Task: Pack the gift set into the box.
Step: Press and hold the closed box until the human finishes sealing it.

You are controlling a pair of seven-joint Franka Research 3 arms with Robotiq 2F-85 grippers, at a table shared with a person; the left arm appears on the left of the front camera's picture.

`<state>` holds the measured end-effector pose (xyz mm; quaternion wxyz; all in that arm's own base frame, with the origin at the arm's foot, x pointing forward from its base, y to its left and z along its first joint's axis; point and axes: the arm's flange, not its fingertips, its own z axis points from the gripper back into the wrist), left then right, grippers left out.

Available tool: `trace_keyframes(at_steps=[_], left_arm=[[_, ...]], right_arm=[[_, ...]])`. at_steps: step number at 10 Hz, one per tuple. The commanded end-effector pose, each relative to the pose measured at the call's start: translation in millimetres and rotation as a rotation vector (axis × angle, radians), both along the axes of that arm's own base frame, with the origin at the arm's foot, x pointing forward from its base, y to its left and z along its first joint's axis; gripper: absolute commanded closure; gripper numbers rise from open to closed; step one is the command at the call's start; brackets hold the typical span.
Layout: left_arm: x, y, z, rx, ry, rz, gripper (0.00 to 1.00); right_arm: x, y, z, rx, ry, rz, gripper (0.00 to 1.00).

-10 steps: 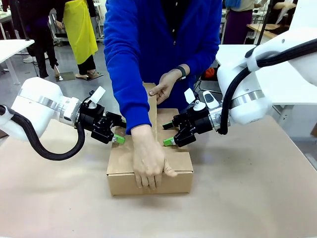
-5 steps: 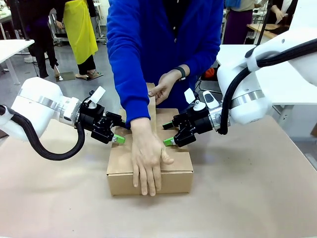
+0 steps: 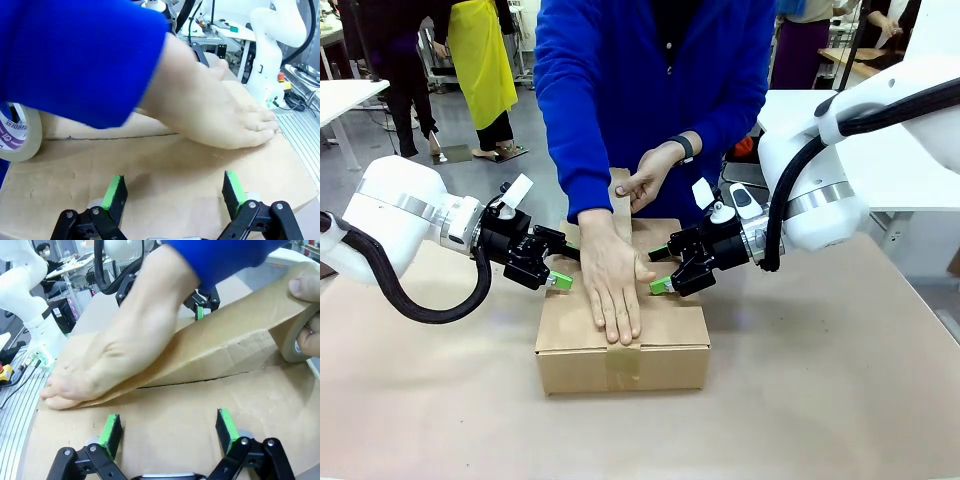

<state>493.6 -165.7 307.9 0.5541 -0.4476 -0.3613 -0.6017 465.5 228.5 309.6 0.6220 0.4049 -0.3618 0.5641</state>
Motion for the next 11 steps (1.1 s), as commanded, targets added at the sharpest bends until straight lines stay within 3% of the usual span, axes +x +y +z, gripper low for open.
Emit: trace_keyframes(at_steps=[1, 11], left_arm=[[-2.0, -0.7, -3.5, 0.0, -0.002, 0.005, 0.0], [-2.0, -0.7, -3.5, 0.0, -0.002, 0.005, 0.0]], right_arm=[[-2.8, 1.8, -3.7, 0.001, -0.013, -0.004, 0.0], [-2.8, 1.8, -3.7, 0.001, -0.013, -0.004, 0.0]])
